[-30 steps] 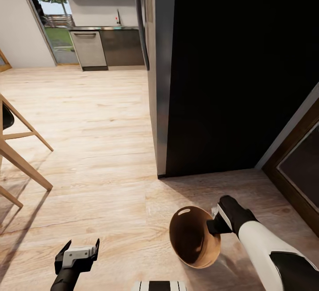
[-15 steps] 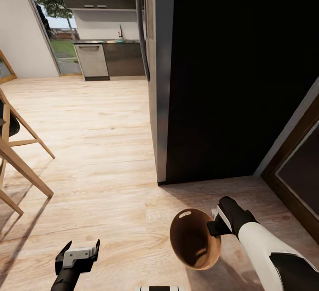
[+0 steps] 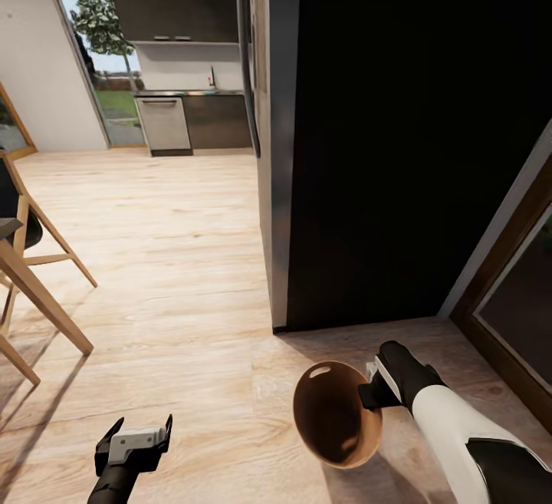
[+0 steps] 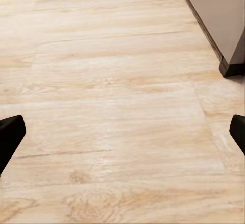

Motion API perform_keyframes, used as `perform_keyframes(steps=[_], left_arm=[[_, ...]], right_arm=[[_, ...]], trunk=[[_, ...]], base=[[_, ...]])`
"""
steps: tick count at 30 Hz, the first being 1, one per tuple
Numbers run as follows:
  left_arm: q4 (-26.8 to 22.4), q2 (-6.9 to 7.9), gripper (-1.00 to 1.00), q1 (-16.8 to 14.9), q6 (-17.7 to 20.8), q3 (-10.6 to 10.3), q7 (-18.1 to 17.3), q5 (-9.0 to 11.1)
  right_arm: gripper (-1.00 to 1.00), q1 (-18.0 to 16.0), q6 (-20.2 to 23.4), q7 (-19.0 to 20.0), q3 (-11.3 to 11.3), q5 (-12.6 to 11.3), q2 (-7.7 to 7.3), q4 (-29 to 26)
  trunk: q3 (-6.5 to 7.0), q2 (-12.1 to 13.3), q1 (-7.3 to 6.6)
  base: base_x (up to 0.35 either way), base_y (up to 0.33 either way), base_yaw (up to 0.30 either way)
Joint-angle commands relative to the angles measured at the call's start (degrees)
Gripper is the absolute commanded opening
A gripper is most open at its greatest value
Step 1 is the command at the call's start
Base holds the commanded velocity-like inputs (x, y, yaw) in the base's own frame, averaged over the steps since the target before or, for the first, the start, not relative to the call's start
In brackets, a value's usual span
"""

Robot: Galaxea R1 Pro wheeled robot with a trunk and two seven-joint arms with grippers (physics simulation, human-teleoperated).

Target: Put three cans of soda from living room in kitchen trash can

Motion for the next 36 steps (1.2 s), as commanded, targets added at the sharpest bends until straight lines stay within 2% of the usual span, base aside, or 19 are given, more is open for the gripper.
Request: perform_keyframes(steps=[1, 36], left_arm=[[0.0, 0.0, 1.0, 0.0, 0.0, 0.0, 0.0, 0.0], [0.0, 0.0, 1.0, 0.0, 0.1, -0.1, 0.0, 0.0]], right_arm=[[-1.0, 0.0, 0.1, 0.3, -0.2, -1.1, 0.03, 0.0], [-1.0, 0.0, 0.1, 0.4, -0.2, -1.1, -0.06, 0.0]], trunk=[[0.23, 0.0, -0.03], [7.99, 0.5, -0.93]], base=[[0.0, 0.0, 0.0], [0.0, 0.0, 0.0]])
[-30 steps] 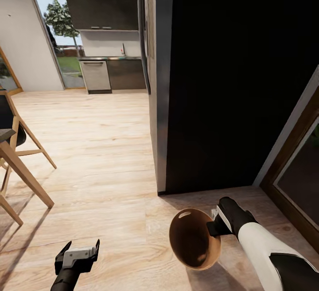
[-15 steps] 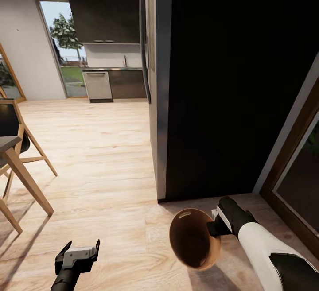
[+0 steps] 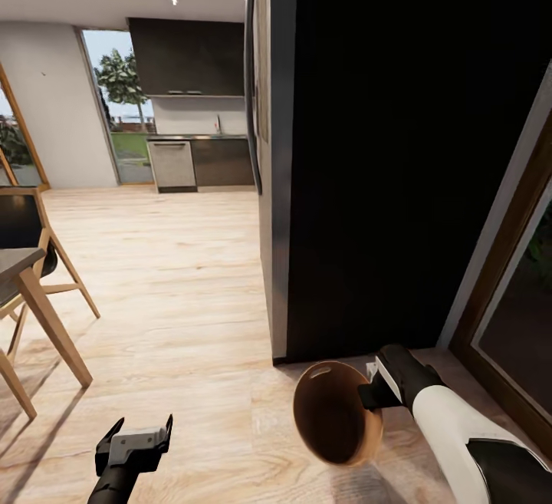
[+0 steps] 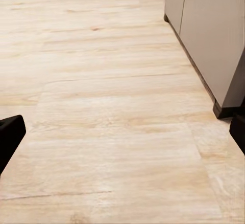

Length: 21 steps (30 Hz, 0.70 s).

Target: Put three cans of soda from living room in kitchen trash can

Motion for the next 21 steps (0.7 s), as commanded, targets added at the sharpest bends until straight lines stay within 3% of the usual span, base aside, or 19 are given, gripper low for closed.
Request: perform_keyframes(steps=[1, 13, 21], left_arm=[[0.0, 0.0, 1.0, 0.0, 0.0, 0.0, 0.0, 0.0], [0.0, 0.05, 1.0, 0.0, 1.7, 0.0, 0.0, 0.0], [-0.3, 0.01, 1.0, 0.1, 1.0, 0.0, 0.1, 0.0]], right_arm=[[-1.0, 0.0, 0.1, 0.3, -0.2, -1.1, 0.01, 0.0], [-1.0, 0.0, 0.2, 1.0, -0.2, -1.2, -0.05, 0.0], [-1.0, -0.1, 0.8, 1.6, -0.2, -1.5, -0.01, 0.2]], trunk=[[0.23, 0.0, -0.03], [2.81, 1.0, -0.72], [2.81, 1.0, -0.72]], base=[[0.0, 0.0, 0.0], [0.0, 0.0, 0.0], [0.0, 0.0, 0.0]])
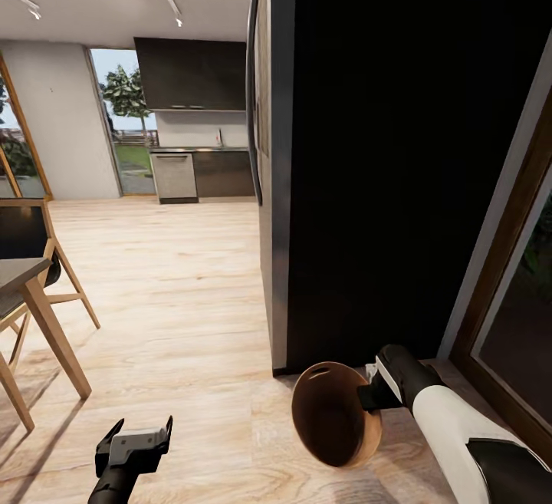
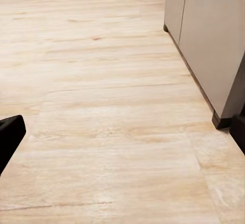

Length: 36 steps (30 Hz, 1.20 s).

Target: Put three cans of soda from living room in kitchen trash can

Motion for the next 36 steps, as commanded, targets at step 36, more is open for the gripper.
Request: perform_keyframes(steps=[36], left_arm=[[-0.3, 0.07, 1.0, 0.0, -0.2, 0.0, 0.1, 0.0]], right_arm=[[-1.0, 0.5, -0.1, 0.4, -0.3, -1.1, -0.12, 2.4]], trunk=[[2.34, 5.2, -2.86]], base=[[0.0, 0.0, 0.0]])
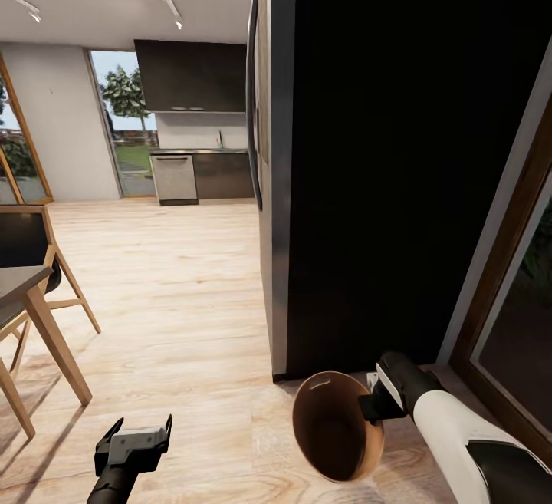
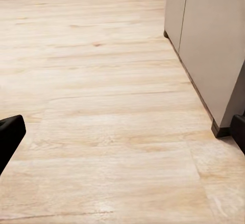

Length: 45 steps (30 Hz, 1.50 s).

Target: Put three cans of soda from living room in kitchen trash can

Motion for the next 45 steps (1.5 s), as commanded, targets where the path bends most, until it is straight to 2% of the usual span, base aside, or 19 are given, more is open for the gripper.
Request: perform_keyframes(steps=[1, 20, 24, 45], left_arm=[[0.0, -0.01, 1.0, 0.0, 0.0, 0.0, 0.0, 0.0], [0.2, 0.01, 1.0, 0.0, 0.0, 0.0, -0.2, 0.0], [0.2, 0.01, 1.0, 0.0, 0.0, 0.0, -0.2, 0.0], [0.1, 0.01, 1.0, 0.0, -0.9, 0.0, 0.0, 0.0]], right_arm=[[-1.0, 0.1, 0.1, 0.3, -0.3, -1.3, 0.02, 0.0], [-1.0, 0.4, -0.1, 0.2, -0.3, -1.2, -0.02, -0.1], [-1.0, 0.4, -0.2, 0.2, -0.3, -1.1, 0.0, -0.1], [-1.0, 1.0, -0.2, 0.3, -0.3, -1.5, -0.03, -0.2]], trunk=[[0.01, 0.0, -0.01], [0.01, 0.0, -0.01], [0.73, 1.6, -0.88], [0.73, 1.6, -0.88]], base=[[0.0, 0.0, 0.0], [0.0, 0.0, 0.0], [0.0, 0.0, 0.0], [0.0, 0.0, 0.0]])
